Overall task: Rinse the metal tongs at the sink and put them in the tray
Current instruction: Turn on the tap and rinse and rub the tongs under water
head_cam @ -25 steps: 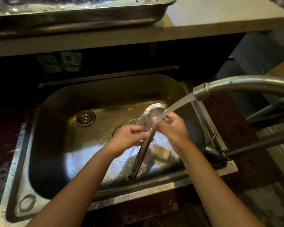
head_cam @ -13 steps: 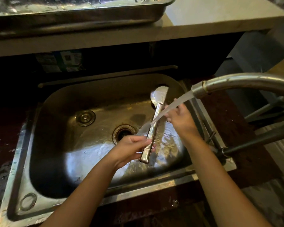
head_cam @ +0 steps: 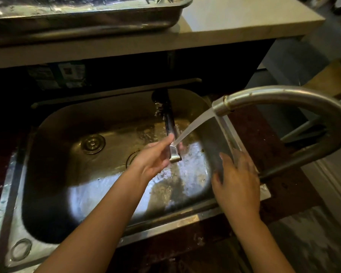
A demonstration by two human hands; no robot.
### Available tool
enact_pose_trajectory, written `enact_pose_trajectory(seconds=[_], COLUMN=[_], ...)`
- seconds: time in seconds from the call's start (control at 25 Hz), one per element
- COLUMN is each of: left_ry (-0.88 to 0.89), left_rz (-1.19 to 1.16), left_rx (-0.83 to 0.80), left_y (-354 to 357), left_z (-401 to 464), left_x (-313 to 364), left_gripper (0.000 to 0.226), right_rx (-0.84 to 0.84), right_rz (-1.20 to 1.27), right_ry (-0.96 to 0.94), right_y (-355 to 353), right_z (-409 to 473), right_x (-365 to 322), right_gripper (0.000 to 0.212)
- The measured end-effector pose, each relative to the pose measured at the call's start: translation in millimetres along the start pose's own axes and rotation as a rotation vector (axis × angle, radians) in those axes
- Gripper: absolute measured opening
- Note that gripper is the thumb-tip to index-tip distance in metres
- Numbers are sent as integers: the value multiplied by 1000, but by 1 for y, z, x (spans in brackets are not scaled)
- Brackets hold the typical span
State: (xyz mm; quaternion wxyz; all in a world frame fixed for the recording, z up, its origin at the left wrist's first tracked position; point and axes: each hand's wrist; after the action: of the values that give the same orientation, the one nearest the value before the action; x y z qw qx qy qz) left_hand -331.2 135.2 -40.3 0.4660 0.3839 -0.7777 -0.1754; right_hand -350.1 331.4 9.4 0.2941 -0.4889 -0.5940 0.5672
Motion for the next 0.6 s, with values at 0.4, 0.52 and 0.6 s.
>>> enact_pose_trajectory(seconds=[0.4,0.52,0.6], left_ry=[18,17,1], left_rz=[-98,-86,-92], left_rx=[-52,-50,-28], left_y=[-4,1,3], left_z=[-6,-9,-10], left_x=[-11,-11,-14], left_gripper=[29,42,42], right_rx=[-6,57,109], right_rz=[154,205,216], right_ry=[38,4,-7], right_y=[-4,-2,2], right_z=[1,-3,-9], right_x=[1,0,-3], right_gripper=[49,44,41])
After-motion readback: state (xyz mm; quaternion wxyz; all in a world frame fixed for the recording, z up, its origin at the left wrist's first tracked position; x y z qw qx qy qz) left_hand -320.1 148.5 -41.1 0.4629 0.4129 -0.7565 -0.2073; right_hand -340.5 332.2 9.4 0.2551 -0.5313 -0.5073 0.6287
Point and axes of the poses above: each hand's wrist, its own z-axis towards the middle knuckle, its own y-axis out of the palm, x = y × z, and after that the axes turned 7 degrees about -x, right-handed
